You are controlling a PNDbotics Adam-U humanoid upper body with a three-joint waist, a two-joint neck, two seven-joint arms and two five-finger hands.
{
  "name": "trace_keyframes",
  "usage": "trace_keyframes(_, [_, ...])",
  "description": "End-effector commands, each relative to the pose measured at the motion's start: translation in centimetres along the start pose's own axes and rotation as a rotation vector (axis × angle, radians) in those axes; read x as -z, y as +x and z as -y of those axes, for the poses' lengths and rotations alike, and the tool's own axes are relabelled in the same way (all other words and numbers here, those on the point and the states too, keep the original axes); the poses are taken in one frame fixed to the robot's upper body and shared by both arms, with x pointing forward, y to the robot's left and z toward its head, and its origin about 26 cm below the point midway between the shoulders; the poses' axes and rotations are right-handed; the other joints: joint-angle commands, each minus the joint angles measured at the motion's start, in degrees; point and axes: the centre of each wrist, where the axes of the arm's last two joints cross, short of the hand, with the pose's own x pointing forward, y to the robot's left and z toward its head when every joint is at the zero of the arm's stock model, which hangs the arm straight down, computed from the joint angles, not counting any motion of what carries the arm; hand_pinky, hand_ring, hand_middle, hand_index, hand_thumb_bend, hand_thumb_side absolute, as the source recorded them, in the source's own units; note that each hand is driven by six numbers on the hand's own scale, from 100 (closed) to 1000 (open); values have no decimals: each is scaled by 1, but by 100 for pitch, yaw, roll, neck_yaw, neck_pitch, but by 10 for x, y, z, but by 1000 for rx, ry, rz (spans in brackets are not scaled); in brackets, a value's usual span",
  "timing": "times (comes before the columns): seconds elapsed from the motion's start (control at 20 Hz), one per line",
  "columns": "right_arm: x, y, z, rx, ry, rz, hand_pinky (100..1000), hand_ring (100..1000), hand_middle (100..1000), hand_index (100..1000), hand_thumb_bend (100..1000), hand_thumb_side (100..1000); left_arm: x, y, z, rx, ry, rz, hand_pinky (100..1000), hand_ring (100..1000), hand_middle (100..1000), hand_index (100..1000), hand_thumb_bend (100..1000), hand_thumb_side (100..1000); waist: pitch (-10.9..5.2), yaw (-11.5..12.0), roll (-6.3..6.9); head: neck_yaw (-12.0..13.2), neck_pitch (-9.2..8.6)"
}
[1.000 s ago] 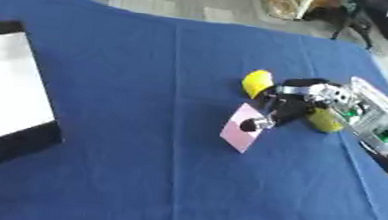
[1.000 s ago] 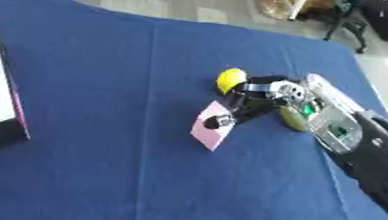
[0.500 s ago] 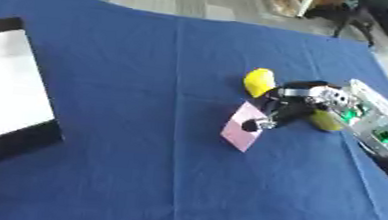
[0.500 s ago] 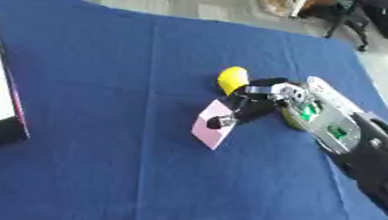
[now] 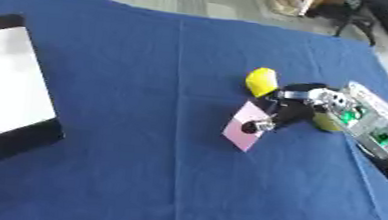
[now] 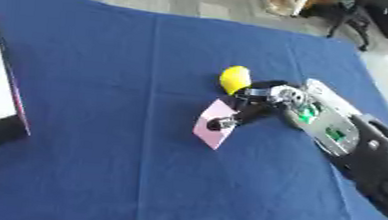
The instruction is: Pick up the objects with one hand, pass them to the other hand, and then place them into the box on the other side of the table.
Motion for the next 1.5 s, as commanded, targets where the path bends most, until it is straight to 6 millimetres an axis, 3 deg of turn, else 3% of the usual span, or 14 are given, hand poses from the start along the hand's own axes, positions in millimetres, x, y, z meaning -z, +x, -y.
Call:
trace_keyframes(0.05, [-4,-1,7,-15,-11,-21,837,827,836,932,617,708,5,11,-2,19,-11,29,1000,911,723,721,153,832,20,0,-33,5,-12])
trace_keyframes(1.5, [7,-3,1,-39,6,-58,834,818,826,911,708,598,6,10,0,17,-20,26,1000,910,725,720,153,835,54,50,-31,-27,-12])
